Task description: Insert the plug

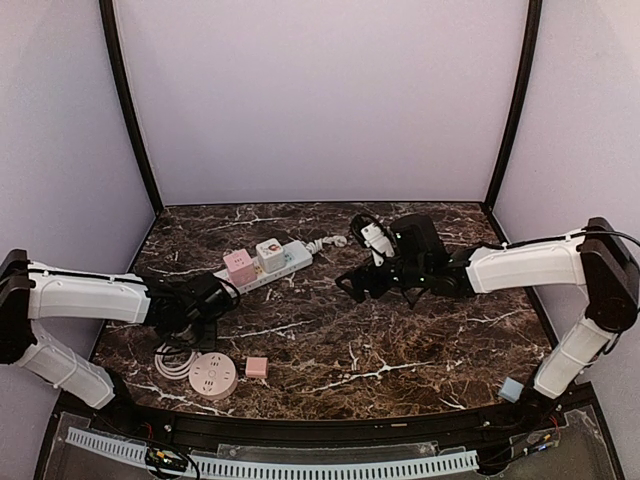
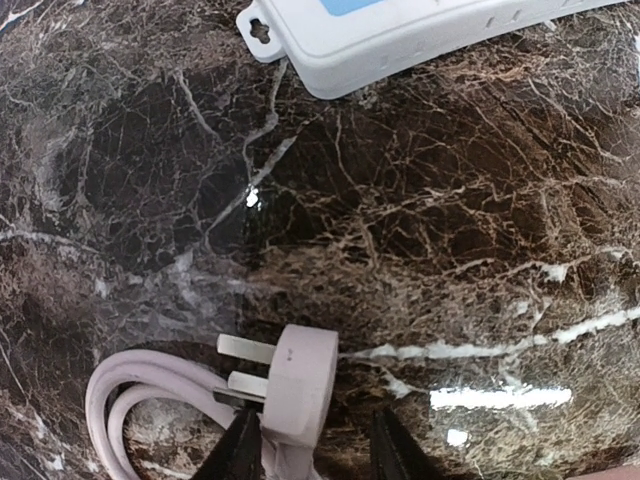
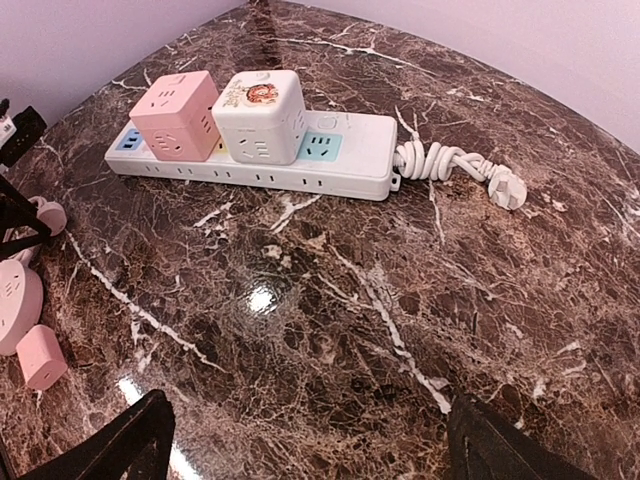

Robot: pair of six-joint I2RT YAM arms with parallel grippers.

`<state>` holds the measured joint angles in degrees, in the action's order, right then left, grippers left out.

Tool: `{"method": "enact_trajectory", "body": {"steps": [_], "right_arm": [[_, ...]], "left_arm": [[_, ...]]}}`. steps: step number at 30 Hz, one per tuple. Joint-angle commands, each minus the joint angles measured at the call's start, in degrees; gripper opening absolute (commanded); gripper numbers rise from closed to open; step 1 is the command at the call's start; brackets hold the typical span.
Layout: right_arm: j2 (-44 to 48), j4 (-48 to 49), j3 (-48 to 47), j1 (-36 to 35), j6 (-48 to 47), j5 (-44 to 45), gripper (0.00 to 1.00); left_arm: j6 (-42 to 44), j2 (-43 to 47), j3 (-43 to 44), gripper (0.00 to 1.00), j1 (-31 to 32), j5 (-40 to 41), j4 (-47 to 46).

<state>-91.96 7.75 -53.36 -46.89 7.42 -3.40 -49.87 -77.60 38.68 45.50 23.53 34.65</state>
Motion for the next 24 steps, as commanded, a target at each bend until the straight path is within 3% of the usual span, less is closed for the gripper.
{"method": "enact_trajectory", "body": {"steps": [1,12,24], "right_arm": [[2.4,1.7,1.5,-0.5,0.3,0.4,0.94],[7.8,0.7,5.0,-0.4,0.4,2.4,0.94],[12.3,-1.0,8.0,-0.4,0.3,7.6,0.95]], "left_arm": [[0.7,-1.4,-0.8,0.34,-0.2,-1.5,-1.7],[2.9,-5.1,3.3,0.18,0.3,-2.8,-4.3],[3.1,-17.8,14.8,0.16,6.2,-4.8,-8.6]]}}
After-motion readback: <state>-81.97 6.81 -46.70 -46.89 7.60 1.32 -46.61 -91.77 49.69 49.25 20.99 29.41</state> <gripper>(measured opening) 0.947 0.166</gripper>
